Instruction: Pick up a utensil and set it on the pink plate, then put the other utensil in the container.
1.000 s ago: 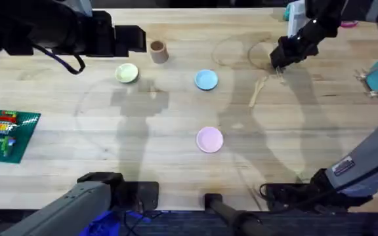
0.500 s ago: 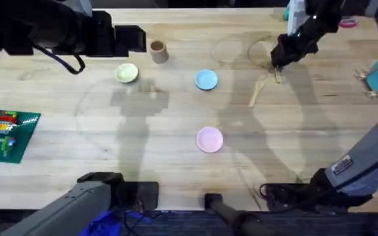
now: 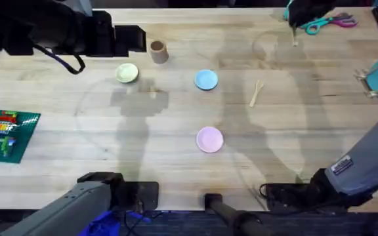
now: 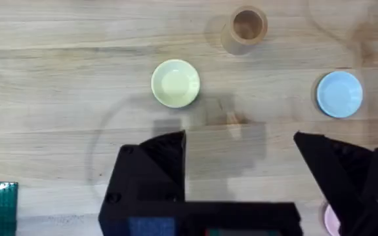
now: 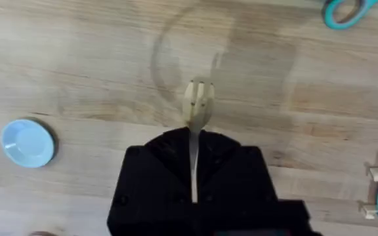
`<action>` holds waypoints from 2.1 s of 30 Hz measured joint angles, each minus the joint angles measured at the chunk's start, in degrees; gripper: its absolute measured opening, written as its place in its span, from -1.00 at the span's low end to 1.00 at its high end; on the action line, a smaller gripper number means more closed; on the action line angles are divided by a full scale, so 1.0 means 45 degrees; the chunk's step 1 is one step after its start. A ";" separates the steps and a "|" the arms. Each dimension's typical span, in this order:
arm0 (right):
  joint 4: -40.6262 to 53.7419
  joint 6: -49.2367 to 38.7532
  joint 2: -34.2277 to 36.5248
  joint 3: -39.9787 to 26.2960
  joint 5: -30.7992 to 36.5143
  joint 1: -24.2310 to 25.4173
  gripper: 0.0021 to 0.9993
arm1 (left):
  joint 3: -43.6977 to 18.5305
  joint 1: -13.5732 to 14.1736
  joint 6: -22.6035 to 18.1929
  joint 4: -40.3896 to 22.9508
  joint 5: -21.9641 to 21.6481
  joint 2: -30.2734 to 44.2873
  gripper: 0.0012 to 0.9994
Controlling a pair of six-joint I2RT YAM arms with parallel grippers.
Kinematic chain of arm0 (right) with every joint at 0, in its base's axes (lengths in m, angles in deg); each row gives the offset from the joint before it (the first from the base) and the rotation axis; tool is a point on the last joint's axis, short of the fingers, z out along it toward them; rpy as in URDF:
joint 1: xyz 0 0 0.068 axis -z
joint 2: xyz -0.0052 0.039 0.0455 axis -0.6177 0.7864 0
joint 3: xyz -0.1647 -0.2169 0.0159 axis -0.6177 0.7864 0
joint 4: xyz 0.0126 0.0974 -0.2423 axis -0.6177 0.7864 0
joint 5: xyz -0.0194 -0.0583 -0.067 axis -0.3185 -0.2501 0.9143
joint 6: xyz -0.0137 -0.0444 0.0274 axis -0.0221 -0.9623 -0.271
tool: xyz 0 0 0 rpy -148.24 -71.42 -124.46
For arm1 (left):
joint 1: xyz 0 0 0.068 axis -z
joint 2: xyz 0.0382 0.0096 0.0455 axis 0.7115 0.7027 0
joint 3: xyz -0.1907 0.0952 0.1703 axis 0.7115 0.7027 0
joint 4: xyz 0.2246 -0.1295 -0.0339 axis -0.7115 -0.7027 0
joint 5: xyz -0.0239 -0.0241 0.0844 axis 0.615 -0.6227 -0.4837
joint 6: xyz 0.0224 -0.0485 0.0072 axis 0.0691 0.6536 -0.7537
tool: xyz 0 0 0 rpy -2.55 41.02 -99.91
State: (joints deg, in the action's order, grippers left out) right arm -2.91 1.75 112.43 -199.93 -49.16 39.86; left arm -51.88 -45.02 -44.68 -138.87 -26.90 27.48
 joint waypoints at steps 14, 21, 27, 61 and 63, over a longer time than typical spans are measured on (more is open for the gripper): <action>0.1303 -0.0397 -0.2972 -0.0635 -0.0037 0.0000 -0.94 | -0.0002 0.0000 0.0000 -0.0005 0.0000 0.0000 0.99; 0.1419 -0.0563 -0.4755 -0.0770 -0.0037 0.0000 -0.94 | -0.0003 0.0000 0.0000 -0.0010 0.0000 0.0000 0.99; 0.1357 -0.0583 -0.5660 -0.0274 -0.0037 0.0000 -0.94 | -0.0003 0.0000 0.0000 -0.0019 0.0000 0.0000 0.99; -0.2587 -0.1886 -0.9651 0.7136 -0.0619 -0.3514 -0.94 | -0.0003 0.0000 0.0000 -0.0019 0.0000 0.0000 0.99; -0.2556 -0.2319 -0.9493 0.7290 -0.0621 -0.3885 -0.94 | -0.0003 0.0000 0.0000 -0.0019 0.0000 0.0000 0.99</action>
State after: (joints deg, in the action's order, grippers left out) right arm -14.41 -8.69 69.71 -167.12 -51.95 22.38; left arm -51.89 -45.02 -44.68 -138.96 -26.90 27.48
